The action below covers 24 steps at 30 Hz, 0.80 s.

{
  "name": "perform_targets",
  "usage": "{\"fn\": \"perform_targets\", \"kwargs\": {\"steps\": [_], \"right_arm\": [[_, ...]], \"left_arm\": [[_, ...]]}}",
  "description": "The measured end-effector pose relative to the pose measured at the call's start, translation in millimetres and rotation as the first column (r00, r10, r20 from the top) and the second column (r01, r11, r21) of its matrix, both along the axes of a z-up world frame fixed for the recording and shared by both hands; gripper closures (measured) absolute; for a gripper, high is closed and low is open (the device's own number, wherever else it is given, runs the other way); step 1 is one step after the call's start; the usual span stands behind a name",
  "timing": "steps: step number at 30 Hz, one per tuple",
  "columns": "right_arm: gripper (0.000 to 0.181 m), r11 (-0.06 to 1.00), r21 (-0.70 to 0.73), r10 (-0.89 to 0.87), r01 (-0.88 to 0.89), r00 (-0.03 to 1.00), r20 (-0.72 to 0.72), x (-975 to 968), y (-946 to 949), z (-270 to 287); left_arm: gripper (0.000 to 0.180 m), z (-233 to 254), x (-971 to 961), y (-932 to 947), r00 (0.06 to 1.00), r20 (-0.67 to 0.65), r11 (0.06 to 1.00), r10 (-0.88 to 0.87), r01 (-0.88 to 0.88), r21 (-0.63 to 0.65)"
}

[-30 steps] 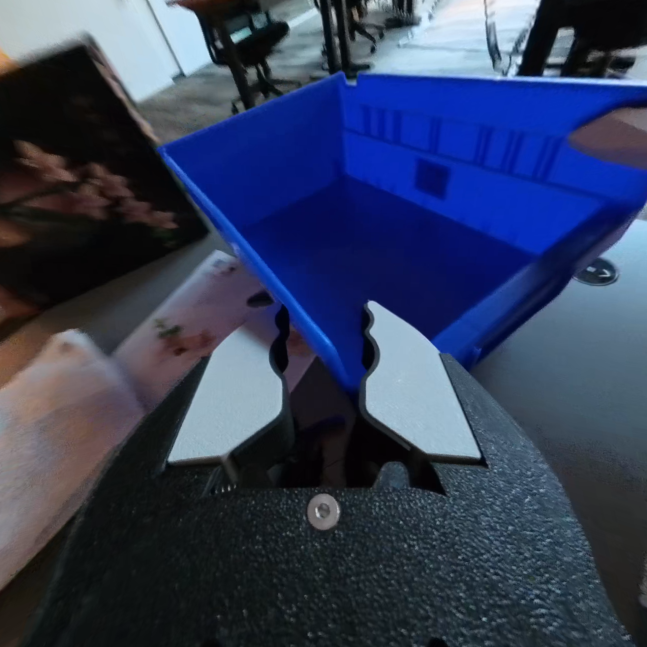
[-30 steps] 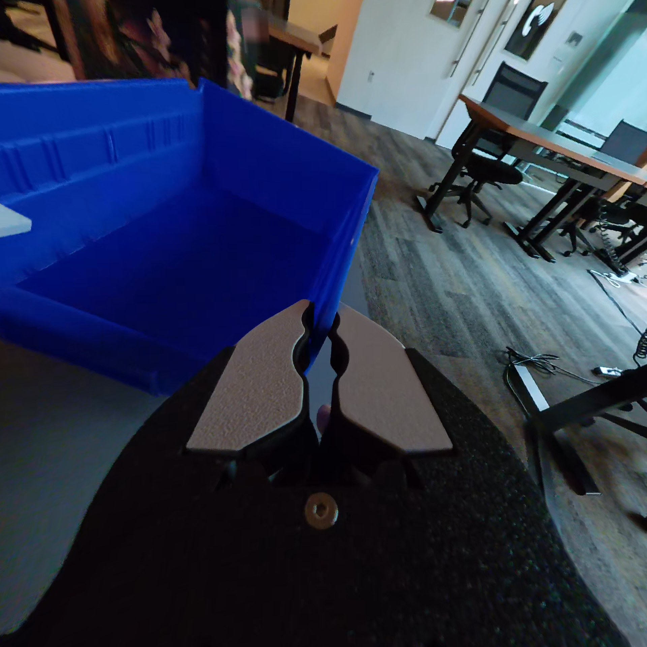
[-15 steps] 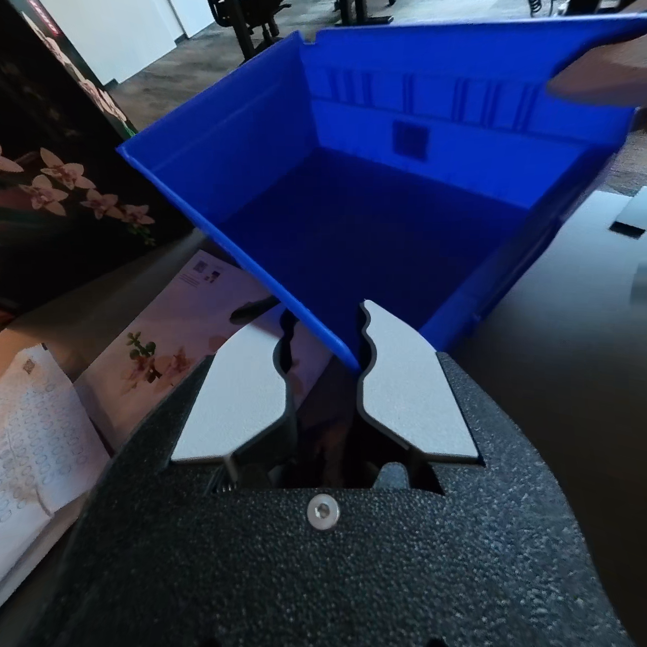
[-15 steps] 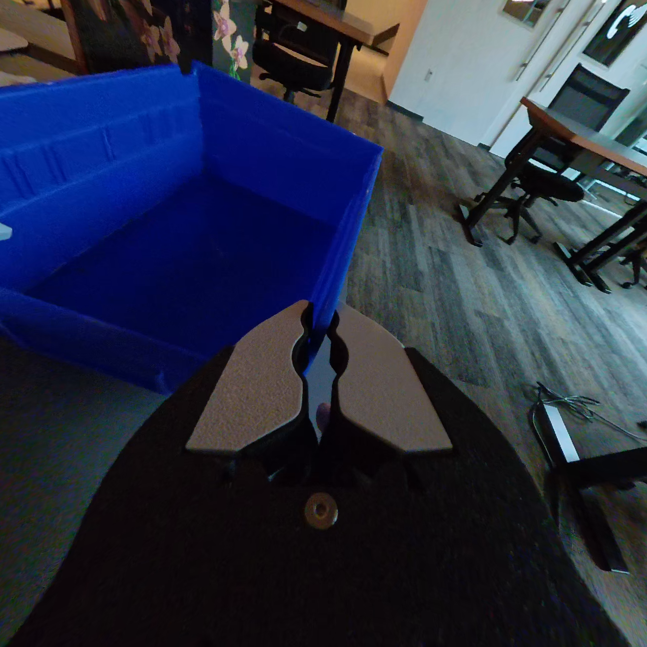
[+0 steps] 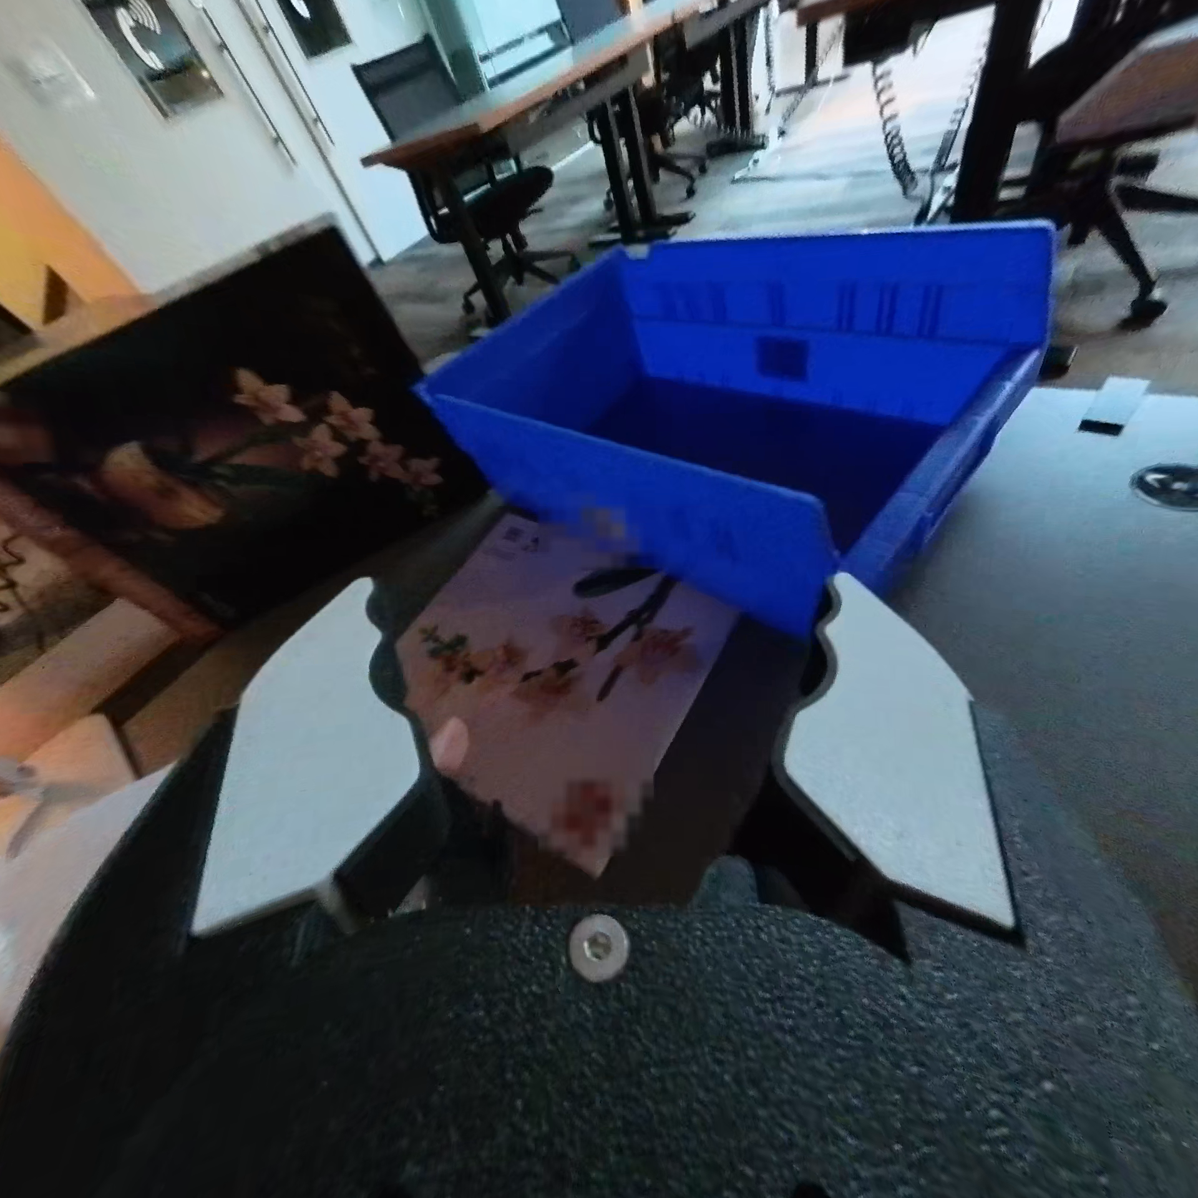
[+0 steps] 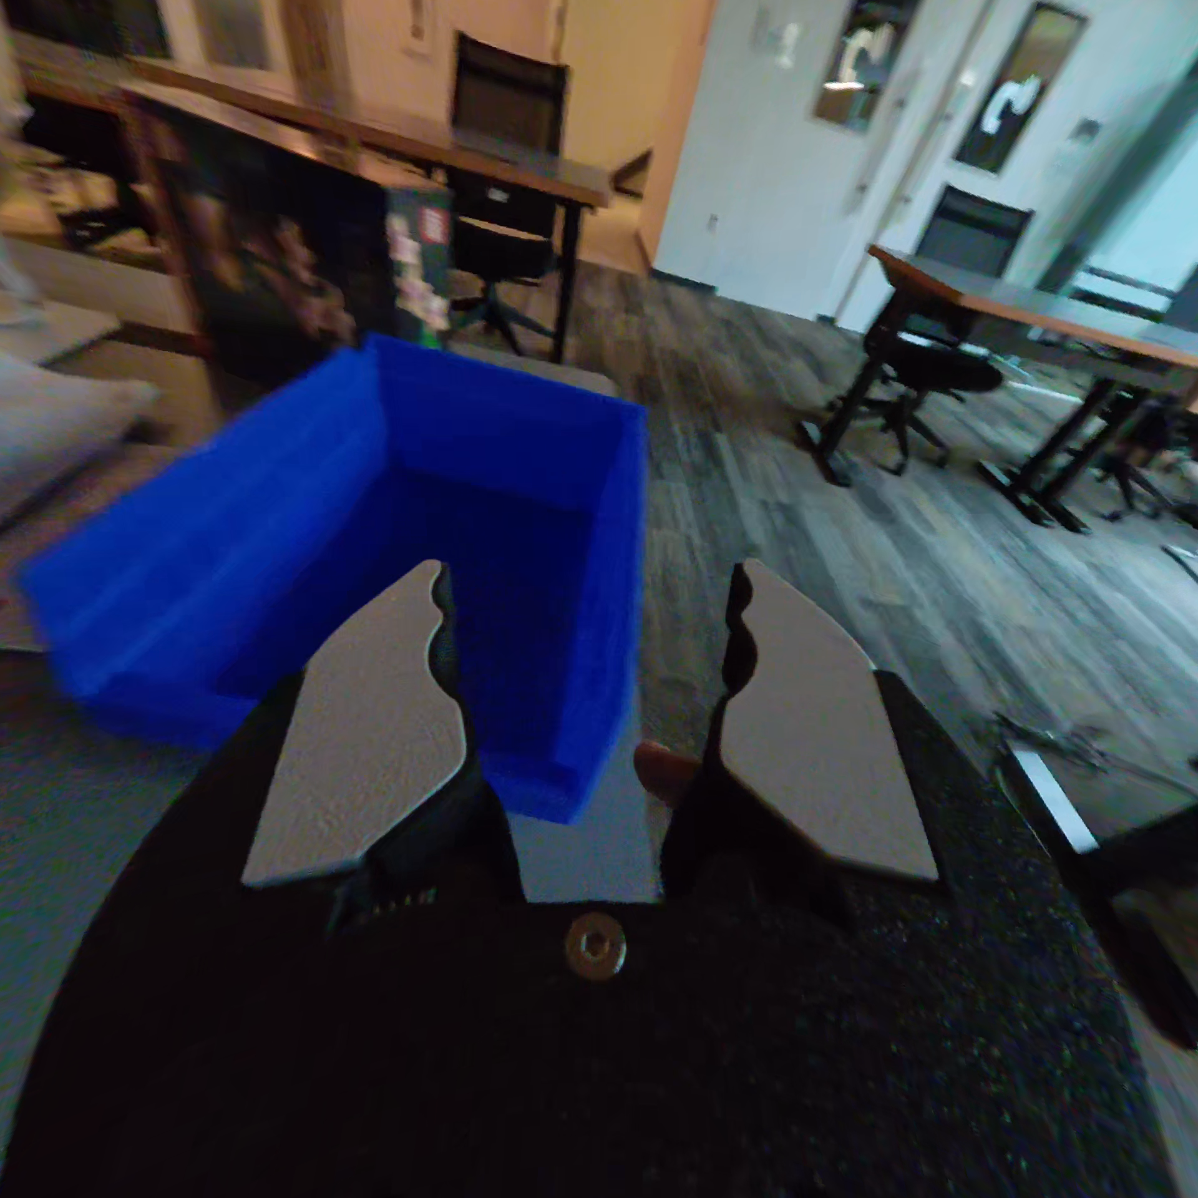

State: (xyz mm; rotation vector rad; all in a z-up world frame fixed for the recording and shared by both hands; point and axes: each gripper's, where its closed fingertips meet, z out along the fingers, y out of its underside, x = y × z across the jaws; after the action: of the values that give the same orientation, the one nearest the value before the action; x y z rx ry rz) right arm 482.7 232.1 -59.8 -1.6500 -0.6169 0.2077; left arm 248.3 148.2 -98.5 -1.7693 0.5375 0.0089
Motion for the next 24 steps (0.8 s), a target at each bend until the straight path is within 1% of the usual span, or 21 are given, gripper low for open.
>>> {"fn": "perform_targets", "kwargs": {"steps": [1, 3, 4, 6, 8, 10, 13, 16, 17, 19, 21, 24], "right_arm": [[0.096, 0.999, 0.0, 0.049, -0.049, 0.999, 0.015, -17.0, -12.7, 4.6], [0.078, 0.984, 0.003, 0.175, -0.175, 0.983, 0.048, -58.6, -40.9, 9.3], [0.074, 0.972, 0.008, 0.235, -0.236, 0.971, 0.054, -80.1, -54.9, 10.2], [0.078, 0.951, -0.018, 0.31, -0.31, 0.95, 0.029, -119.0, -78.8, 9.6], [0.078, 0.912, -0.077, 0.401, -0.403, 0.915, -0.033, -158.4, -100.9, 6.4], [0.077, 0.876, -0.141, 0.455, -0.462, 0.887, -0.079, -194.1, -115.5, 0.6], [0.077, 0.854, -0.204, 0.477, -0.479, 0.877, -0.064, -239.8, -121.1, -10.6], [0.077, 0.816, -0.28, 0.515, -0.506, 0.856, -0.045, -284.8, -120.2, -27.8], [0.077, 0.805, -0.314, 0.516, -0.504, 0.855, -0.051, -298.1, -116.5, -33.6], [0.077, 0.772, -0.376, 0.528, -0.512, 0.847, -0.067, -323.6, -106.3, -44.9], [0.077, 0.76, -0.424, 0.519, -0.492, 0.853, -0.059, -341.3, -87.0, -57.9], [0.077, 0.728, -0.495, 0.498, -0.474, 0.862, -0.093, -364.4, -55.4, -77.3]], "left_arm": [[0.054, 8.3, -14.4, -9.3, 1.0, 0.025, 1.0, -0.004, 0.004, 0.005], [0.043, 21.1, -47.3, -26.3, 0.998, 0.065, 1.0, 0.006, -0.008, 0.027], [0.041, 24.1, -65.9, -35.1, 0.997, 0.074, 0.999, 0.021, -0.023, 0.024], [0.04, 26.8, -107.5, -50.8, 0.993, 0.09, 0.997, 0.071, -0.073, 0.013], [0.041, 27.9, -155.9, -67.7, 0.983, 0.114, 0.99, 0.14, -0.141, -0.005], [0.042, 26.1, -201.3, -81.9, 0.965, 0.152, 0.977, 0.213, -0.211, -0.027], [0.045, 22.6, -259.3, -98.4, 0.921, 0.257, 0.956, 0.292, -0.276, -0.094], [0.049, 24.2, -288.9, -107.7, 0.875, 0.394, 0.956, 0.281, -0.216, -0.2], [0.05, 23.3, -299.8, -107.7, 0.869, 0.404, 0.951, 0.287, -0.208, -0.229], [0.05, 12.9, -326.2, -104.7, 0.884, 0.346, 0.933, 0.316, -0.224, -0.28], [0.049, -1.9, -342.8, -96.6, 0.886, 0.325, 0.914, 0.33, -0.215, -0.343], [0.052, -27.3, -356.8, -79.7, 0.856, 0.382, 0.886, 0.349, -0.168, -0.432]]}}
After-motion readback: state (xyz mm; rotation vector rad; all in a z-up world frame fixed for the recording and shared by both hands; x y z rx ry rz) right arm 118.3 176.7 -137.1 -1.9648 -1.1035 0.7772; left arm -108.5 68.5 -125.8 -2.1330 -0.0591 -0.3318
